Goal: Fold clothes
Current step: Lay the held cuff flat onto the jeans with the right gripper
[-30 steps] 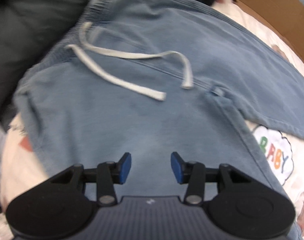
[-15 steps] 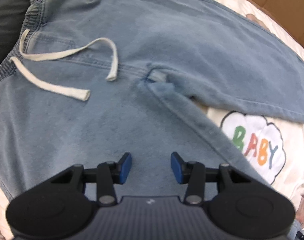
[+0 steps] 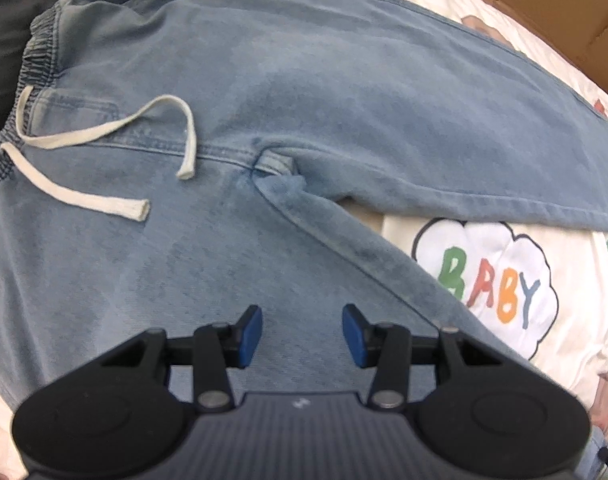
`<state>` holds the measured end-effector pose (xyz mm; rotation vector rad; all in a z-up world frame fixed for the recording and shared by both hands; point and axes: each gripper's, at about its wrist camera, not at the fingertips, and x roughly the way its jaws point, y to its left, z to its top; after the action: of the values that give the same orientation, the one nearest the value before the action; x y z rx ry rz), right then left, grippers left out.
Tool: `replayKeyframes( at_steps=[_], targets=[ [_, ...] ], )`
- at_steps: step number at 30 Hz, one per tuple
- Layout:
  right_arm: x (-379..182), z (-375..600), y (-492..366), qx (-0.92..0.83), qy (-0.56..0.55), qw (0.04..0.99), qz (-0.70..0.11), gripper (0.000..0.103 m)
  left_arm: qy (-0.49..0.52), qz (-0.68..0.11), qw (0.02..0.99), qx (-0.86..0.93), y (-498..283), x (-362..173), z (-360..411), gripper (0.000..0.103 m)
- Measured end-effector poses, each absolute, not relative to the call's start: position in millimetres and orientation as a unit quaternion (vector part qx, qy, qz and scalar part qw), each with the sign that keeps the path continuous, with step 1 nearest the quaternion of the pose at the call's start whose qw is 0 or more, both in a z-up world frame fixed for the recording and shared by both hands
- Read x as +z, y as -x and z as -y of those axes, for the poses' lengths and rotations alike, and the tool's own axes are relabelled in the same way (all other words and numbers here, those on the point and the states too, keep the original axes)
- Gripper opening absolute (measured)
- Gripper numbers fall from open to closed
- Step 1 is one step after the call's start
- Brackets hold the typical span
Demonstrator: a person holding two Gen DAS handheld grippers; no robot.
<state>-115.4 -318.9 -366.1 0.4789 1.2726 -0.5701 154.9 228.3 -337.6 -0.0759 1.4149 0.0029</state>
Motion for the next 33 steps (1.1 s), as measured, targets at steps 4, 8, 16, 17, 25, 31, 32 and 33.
replayKeyframes(
  at_steps=[4,8,16,17,25,31,32,33],
  targets=[
    [-353.3,318.2,113.0,-0.284,-0.192,0.738,-0.582,0.007,0.027,-0.653,0.757,0.001,-157.2,-350.9,-216.8,0.046],
    [-347.6,316.1,110.1,-0.292,-0.17,0.738,-0.585,0.007,0.02,-0.648,0.762,-0.01,-162.0,-352.9,-206.9,0.046],
    [-329.6,315.9,99.2,-0.313,-0.157,0.738,-0.577,0.006,0.017,-0.635,0.772,-0.008,-173.3,-350.1,-213.6,0.046],
    [-328.8,316.9,97.3,-0.312,-0.155,0.739,-0.577,0.006,0.017,-0.636,0.772,-0.006,-174.5,-351.6,-215.2,0.046],
    [-336.9,367.4,116.9,-0.375,-0.19,0.704,-0.572,0.0,0.012,-0.632,0.775,0.012,-186.4,-365.8,-223.1,0.048],
    [-341.5,359.5,123.2,-0.323,-0.279,0.733,-0.53,0.001,0.012,-0.628,0.778,0.011,-195.4,-365.3,-226.3,0.052],
    [-341.8,355.2,121.1,-0.309,-0.282,0.738,-0.53,0.003,0.012,-0.631,0.776,0.009,-197.1,-364.2,-227.7,0.052],
    [-342.1,350.9,118.9,-0.296,-0.284,0.742,-0.531,0.004,0.011,-0.633,0.774,0.008,-198.2,-362.6,-228.5,0.052]
  ],
)
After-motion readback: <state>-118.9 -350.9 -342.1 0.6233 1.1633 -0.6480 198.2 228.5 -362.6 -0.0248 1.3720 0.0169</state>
